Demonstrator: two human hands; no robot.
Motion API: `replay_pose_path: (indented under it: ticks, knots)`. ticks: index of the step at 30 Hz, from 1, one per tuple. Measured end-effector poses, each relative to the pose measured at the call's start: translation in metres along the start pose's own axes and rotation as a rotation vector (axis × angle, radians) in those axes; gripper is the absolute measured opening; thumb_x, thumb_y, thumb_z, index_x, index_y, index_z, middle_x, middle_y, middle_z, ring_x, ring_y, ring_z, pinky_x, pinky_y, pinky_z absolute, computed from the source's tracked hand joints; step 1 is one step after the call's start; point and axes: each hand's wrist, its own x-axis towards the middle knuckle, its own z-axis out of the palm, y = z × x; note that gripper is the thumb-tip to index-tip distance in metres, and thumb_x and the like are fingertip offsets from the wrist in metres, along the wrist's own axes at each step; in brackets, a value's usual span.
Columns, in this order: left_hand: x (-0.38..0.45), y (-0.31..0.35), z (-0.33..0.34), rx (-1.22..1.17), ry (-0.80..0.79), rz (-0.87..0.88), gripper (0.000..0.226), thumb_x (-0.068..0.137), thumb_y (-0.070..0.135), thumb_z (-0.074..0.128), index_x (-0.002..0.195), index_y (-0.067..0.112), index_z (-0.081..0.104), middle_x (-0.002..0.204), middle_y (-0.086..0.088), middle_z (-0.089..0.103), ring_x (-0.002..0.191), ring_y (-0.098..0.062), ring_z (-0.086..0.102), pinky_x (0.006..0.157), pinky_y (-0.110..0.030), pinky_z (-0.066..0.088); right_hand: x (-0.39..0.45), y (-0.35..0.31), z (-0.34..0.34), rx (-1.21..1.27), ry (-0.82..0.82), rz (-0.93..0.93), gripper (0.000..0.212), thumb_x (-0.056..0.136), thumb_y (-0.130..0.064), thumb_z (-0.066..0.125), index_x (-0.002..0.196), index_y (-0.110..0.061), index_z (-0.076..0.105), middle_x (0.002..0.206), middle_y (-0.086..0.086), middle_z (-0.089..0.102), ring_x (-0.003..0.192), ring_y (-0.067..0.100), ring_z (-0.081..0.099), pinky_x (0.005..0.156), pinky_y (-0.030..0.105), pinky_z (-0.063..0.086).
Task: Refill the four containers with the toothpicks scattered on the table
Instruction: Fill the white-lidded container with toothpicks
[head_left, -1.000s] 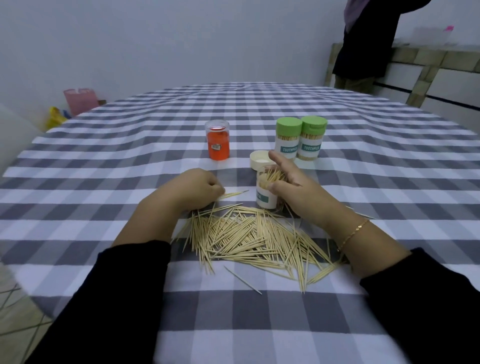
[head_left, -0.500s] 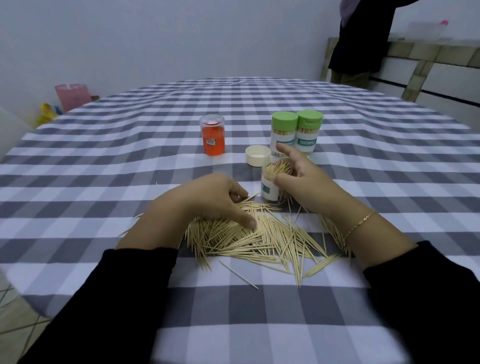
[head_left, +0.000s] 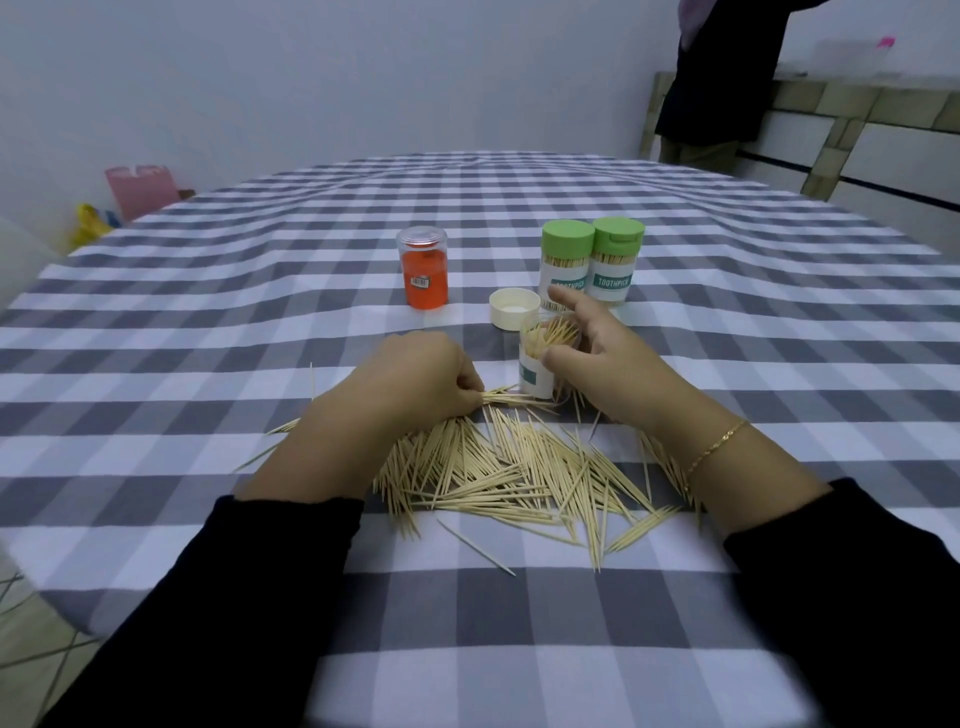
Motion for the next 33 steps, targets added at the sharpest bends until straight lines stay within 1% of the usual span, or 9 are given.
replay_pose_path:
  ticks: [5,7,11,14,20,23,25,29,33]
  knots:
    - [0.002,0.001,0.000,0.128,-0.028,0.013,0.036,0.094,0.048,0.054,0.126,0.034,0.063,0.126,0.009,0.061,0.115,-0.014,0.053,0.092,-0.029,0.042,0.000,0.001,0.000,-0.005,0.008,-0.007,0.064,0.091,-0.023,0.055,0.146,-0.037,0.025,0.137,-0.006,0.043,0.108,0.011,0.054,0.085,0.023,0.045]
    - [0.004,0.003,0.002,0.186,-0.025,0.018,0.040,0.095,0.052,0.048,0.131,0.037,0.058,0.129,0.008,0.058,0.120,-0.015,0.050,0.093,-0.030,0.038,0.000,0.001,0.001,-0.002,0.009,-0.008,0.064,0.091,-0.024,0.055,0.146,-0.037,0.025,0.136,-0.006,0.043,0.104,0.009,0.055,0.082,0.021,0.047]
    - [0.006,0.008,0.007,0.253,0.023,0.062,0.034,0.100,0.047,0.042,0.119,0.034,0.066,0.114,0.006,0.060,0.107,-0.015,0.053,0.084,-0.032,0.037,0.000,0.001,0.001,-0.002,0.029,-0.008,0.063,0.091,-0.026,0.055,0.146,-0.036,0.026,0.137,-0.005,0.043,0.098,0.004,0.054,0.075,0.016,0.045]
    - [0.008,0.010,0.009,0.273,0.069,0.063,0.032,0.099,0.046,0.044,0.108,0.032,0.072,0.110,0.008,0.064,0.102,-0.015,0.056,0.089,-0.034,0.036,0.001,0.001,0.001,0.002,0.063,-0.003,0.063,0.091,-0.027,0.055,0.147,-0.034,0.026,0.140,-0.004,0.042,0.092,0.002,0.054,0.069,0.012,0.042]
    - [0.010,0.021,0.009,0.426,0.141,0.034,0.026,0.097,0.041,0.047,0.088,0.024,0.065,0.098,0.003,0.067,0.084,-0.017,0.052,0.086,-0.034,0.030,0.003,0.003,0.001,0.023,0.117,0.005,0.062,0.091,-0.027,0.057,0.145,-0.032,0.028,0.135,-0.004,0.043,0.099,0.008,0.051,0.073,0.015,0.041]
    - [0.009,0.024,0.011,0.448,0.172,0.011,0.030,0.094,0.048,0.051,0.103,0.025,0.069,0.100,0.003,0.067,0.091,-0.017,0.054,0.083,-0.034,0.028,0.005,0.004,0.001,0.040,0.161,0.015,0.061,0.090,-0.026,0.058,0.144,-0.032,0.031,0.124,-0.007,0.044,0.099,0.008,0.052,0.073,0.014,0.043]
    - [0.010,0.025,0.013,0.430,0.179,-0.012,0.032,0.093,0.049,0.051,0.107,0.026,0.069,0.102,0.003,0.067,0.095,-0.018,0.056,0.084,-0.034,0.028,0.007,0.005,0.000,0.061,0.200,0.024,0.060,0.089,-0.027,0.058,0.143,-0.031,0.032,0.129,-0.004,0.046,0.104,0.009,0.051,0.084,0.021,0.046]
    - [0.011,0.022,0.013,0.358,0.168,-0.063,0.028,0.094,0.044,0.052,0.104,0.025,0.069,0.099,0.001,0.067,0.095,-0.018,0.057,0.092,-0.035,0.032,0.007,0.005,0.001,0.094,0.247,0.029,0.059,0.090,-0.029,0.059,0.143,-0.031,0.034,0.133,-0.004,0.047,0.105,0.009,0.051,0.089,0.025,0.045]
    - [0.008,0.009,0.009,0.200,0.199,-0.090,0.028,0.097,0.038,0.046,0.097,0.025,0.071,0.092,0.001,0.069,0.087,-0.019,0.059,0.087,-0.034,0.028,0.008,0.005,0.000,0.080,0.238,0.015,0.059,0.090,-0.031,0.059,0.143,-0.032,0.033,0.133,-0.003,0.047,0.106,0.009,0.050,0.087,0.024,0.044]
